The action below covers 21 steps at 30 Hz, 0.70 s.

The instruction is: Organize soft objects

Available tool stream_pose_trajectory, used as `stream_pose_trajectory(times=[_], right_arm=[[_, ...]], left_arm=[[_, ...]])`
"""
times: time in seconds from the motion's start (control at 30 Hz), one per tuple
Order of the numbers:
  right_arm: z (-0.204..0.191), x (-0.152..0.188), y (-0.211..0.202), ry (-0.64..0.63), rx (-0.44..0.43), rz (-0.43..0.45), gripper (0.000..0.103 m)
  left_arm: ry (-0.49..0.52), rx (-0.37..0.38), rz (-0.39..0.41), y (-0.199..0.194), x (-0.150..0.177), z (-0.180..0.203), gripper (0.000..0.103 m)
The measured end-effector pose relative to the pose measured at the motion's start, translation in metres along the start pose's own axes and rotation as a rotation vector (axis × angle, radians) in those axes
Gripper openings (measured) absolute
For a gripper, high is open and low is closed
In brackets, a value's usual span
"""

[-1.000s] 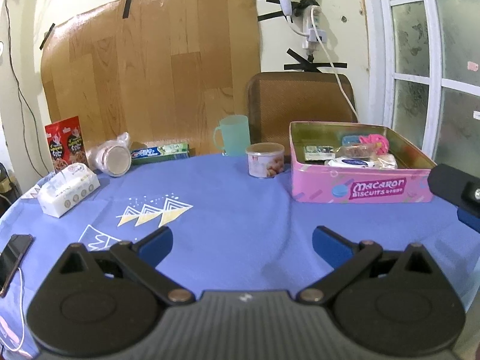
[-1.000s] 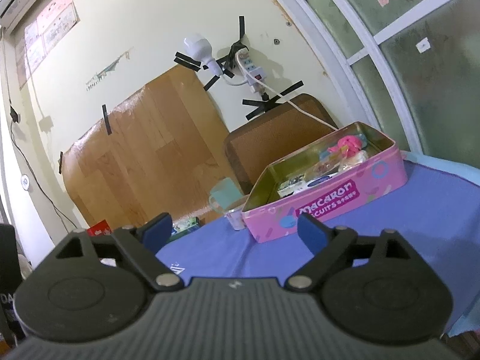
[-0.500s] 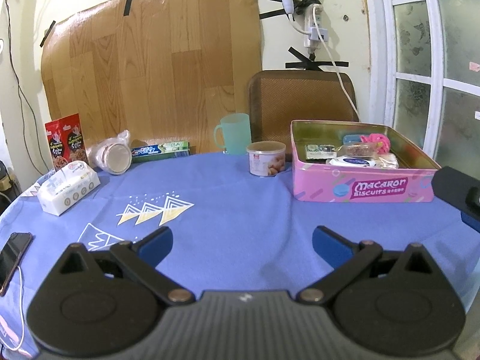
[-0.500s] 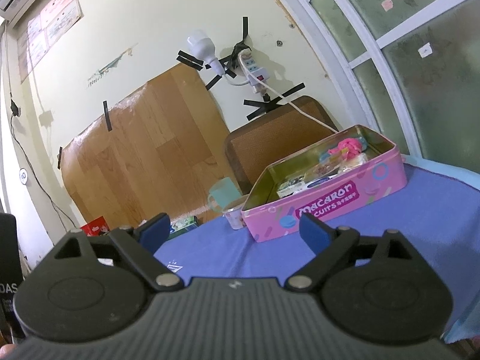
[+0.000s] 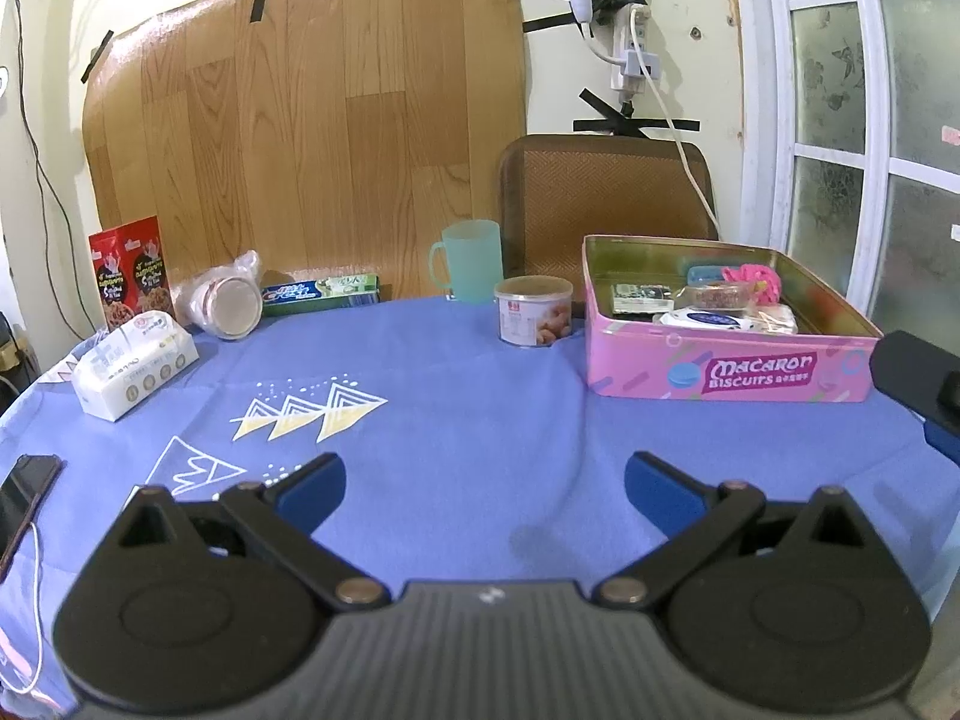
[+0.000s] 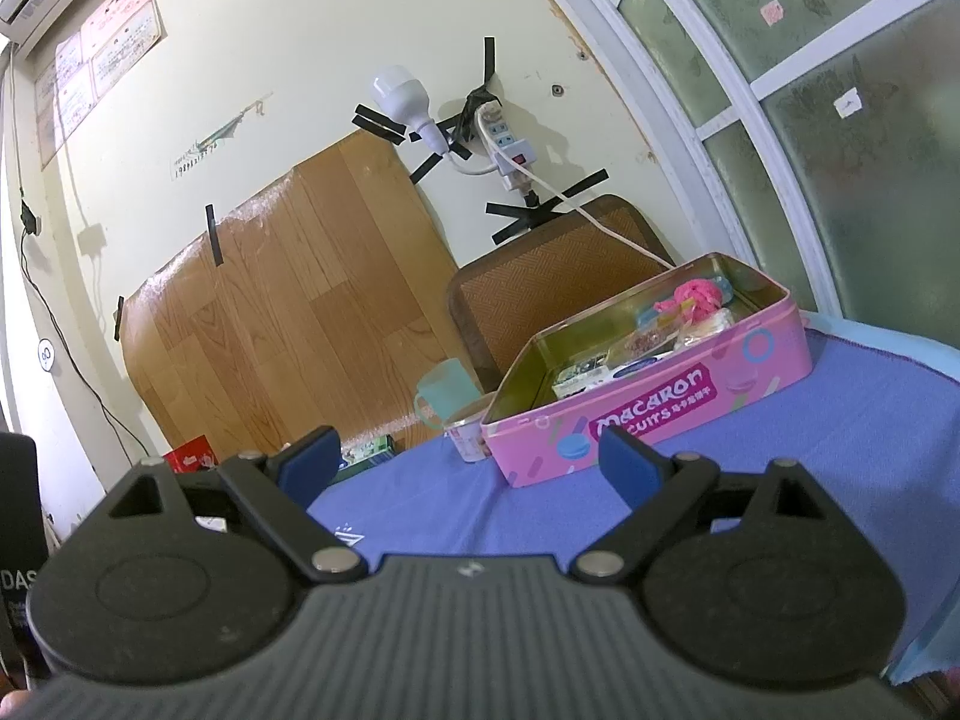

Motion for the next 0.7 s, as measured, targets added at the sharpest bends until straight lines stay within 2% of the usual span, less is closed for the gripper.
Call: stream_pose_trajectory(times=[0.7], right_arm=[[0.0003, 0.0014, 0.0011, -0.022, 0.0, 0.002, 0.095]], left_arm=[[-0.033, 0.039, 0.0, 0.0021, 0.0049, -0.0037, 0.103]])
Point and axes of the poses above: each gripper's, at about its wrist camera, not at the fingertips, and y roughly the way its jaws point, z to its right, x to its underside, the point moved 10 cm from there along y, roughly the way its jaws point, and after that the axes turned 15 degrees about y, right-handed, at the moved point
